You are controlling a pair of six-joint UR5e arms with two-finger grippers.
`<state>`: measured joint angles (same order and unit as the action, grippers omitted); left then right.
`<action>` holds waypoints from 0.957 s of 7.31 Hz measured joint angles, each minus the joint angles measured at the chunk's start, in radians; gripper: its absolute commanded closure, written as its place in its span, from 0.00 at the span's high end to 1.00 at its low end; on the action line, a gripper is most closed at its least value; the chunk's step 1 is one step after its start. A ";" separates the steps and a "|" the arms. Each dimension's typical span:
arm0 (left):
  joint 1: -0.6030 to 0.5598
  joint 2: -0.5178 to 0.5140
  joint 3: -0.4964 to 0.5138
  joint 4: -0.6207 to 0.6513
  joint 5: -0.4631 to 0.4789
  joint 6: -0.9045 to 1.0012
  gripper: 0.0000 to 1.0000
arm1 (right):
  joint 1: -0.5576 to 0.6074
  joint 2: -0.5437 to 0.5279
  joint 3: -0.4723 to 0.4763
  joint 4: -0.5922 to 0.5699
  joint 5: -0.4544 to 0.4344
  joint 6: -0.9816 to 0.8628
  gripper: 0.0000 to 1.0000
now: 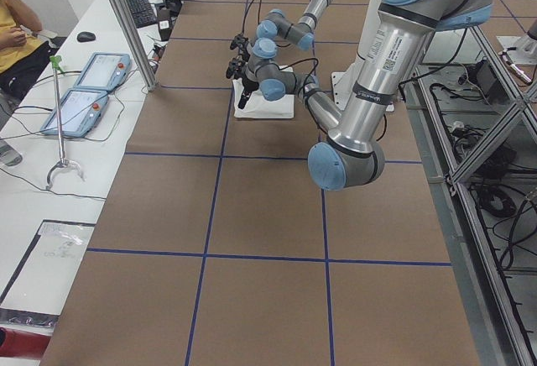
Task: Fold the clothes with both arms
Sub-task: 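Hold the folded edge down at the far side with both grippers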
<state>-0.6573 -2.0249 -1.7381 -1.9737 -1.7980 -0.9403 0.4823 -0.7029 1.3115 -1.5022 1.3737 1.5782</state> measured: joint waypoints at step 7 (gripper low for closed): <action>0.001 0.002 0.005 -0.001 0.001 -0.004 1.00 | -0.001 -0.016 0.013 -0.035 0.025 -0.028 0.00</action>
<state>-0.6566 -2.0233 -1.7334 -1.9742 -1.7974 -0.9444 0.4811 -0.7187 1.3249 -1.5368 1.3989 1.5506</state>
